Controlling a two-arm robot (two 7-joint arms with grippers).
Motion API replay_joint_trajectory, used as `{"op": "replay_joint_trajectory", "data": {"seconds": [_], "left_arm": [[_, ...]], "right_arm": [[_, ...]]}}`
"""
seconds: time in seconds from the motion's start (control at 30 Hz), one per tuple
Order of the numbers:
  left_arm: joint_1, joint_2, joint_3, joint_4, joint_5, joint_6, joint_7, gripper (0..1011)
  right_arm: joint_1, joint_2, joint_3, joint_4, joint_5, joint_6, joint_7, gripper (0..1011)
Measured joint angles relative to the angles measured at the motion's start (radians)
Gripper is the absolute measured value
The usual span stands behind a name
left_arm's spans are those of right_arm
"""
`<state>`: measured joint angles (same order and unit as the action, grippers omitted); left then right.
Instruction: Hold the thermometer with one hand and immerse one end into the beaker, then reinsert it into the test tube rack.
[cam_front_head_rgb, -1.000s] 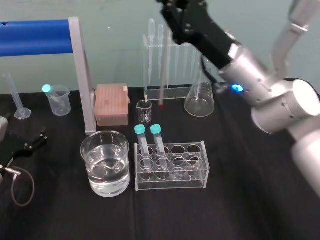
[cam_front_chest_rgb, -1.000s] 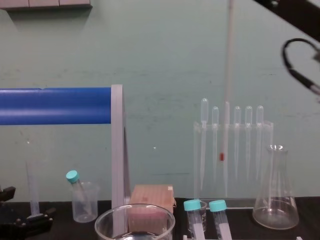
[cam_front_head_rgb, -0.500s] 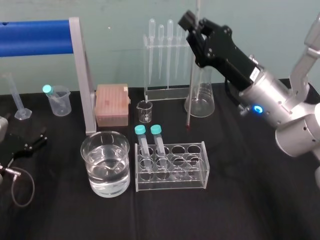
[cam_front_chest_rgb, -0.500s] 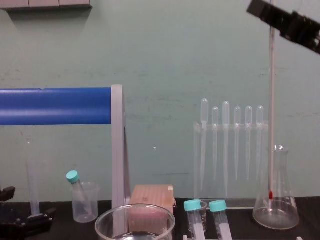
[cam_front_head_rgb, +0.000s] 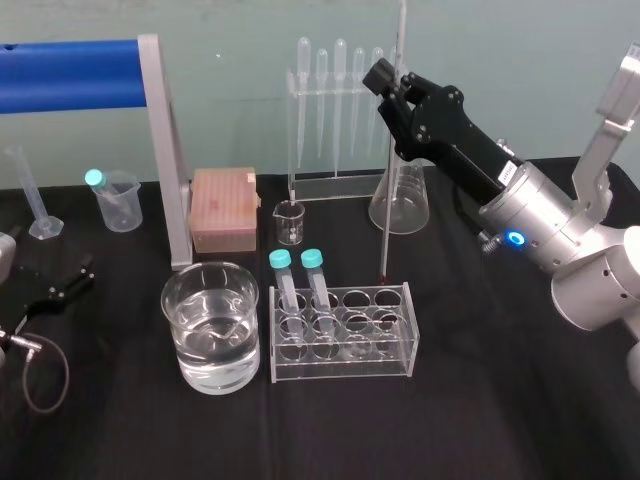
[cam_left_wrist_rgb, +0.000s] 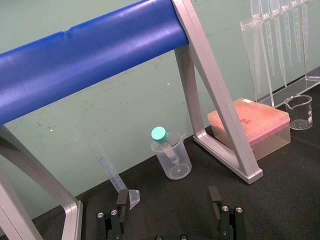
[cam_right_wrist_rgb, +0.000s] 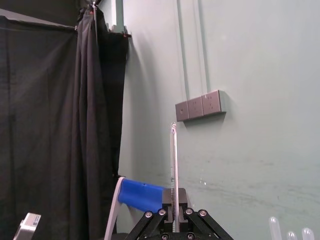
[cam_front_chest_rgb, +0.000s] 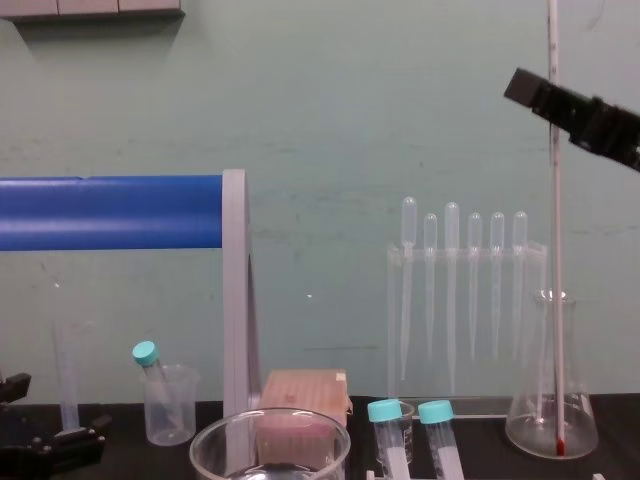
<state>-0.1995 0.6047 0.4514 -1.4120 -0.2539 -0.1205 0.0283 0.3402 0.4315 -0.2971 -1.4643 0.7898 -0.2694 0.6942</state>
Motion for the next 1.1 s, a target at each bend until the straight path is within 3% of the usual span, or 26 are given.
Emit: {"op": "replay_joint_trajectory", "data": {"seconds": [1.1], "left_arm": [[0.000,0.000,0.000,0.000,0.000,0.000,0.000,1008]], "right_arm": [[0.016,-0.042,-0.017,0.137,-0.001,-0.004,0.051,56]]}}
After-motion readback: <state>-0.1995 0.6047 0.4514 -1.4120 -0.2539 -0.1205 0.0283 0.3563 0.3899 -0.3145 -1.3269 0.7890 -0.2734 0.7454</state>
